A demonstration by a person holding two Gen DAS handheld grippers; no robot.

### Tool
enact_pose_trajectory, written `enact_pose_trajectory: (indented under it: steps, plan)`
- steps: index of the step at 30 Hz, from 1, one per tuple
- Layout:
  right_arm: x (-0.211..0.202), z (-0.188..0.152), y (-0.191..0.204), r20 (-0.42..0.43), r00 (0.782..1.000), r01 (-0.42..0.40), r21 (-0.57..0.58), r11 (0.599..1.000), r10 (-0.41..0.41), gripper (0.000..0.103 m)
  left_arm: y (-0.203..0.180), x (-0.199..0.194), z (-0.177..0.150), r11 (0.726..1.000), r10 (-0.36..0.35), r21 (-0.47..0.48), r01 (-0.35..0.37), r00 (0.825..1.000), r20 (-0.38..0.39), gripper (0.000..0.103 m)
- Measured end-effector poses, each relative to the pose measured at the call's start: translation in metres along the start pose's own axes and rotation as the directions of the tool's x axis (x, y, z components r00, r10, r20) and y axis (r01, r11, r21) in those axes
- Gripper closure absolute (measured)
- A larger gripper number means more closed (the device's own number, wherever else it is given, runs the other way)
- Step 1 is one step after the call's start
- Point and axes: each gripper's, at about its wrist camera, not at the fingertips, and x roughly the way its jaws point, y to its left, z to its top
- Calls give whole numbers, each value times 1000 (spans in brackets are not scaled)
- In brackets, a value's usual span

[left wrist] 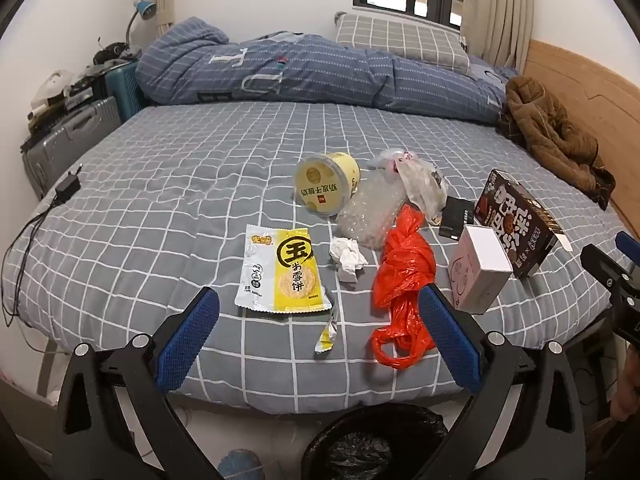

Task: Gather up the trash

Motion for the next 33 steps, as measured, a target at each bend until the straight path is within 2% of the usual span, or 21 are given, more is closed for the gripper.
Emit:
enact_pose_trajectory:
  steps: [33]
  plan:
    - [6,0,7,-8,1000,-29,9,1000,29,7,3,-4,4,1000,8,11,-8,1000,-5,6]
